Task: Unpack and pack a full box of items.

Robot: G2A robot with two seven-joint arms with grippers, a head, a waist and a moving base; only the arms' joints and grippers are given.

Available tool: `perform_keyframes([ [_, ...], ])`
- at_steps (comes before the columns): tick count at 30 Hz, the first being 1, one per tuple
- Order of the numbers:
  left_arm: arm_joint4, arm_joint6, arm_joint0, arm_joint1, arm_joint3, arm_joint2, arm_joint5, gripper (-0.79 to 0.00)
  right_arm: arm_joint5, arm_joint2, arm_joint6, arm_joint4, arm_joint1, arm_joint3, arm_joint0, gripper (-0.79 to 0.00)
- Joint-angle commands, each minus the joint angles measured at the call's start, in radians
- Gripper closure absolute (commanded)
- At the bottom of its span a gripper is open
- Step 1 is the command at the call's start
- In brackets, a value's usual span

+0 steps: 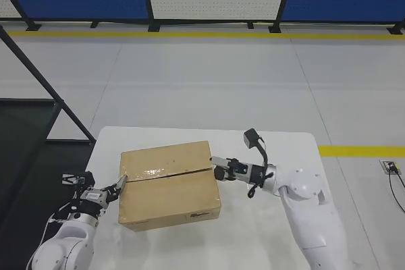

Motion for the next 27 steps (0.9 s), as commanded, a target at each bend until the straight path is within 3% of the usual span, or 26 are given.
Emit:
perform_keyframes([
  [1, 0.000, 0.000, 0.000, 0.000, 0.000, 0.000, 0.000, -0.785, -0.011, 0.035, -0.075, -0.011, 0.007, -0.124, -0.125, -0.785],
  [4, 0.000, 0.000, 0.000, 0.000, 0.000, 0.000, 0.000, -0.785, 0.013, 0.049, -0.151, -0.041, 0.013, -0.235, -0.234, -0.785],
  [27, 0.000, 0.000, 0.000, 0.000, 0.000, 0.000, 0.000, -0.785, 0.013, 0.049, -0.151, -0.041, 0.013, -0.235, -0.234, -0.785],
])
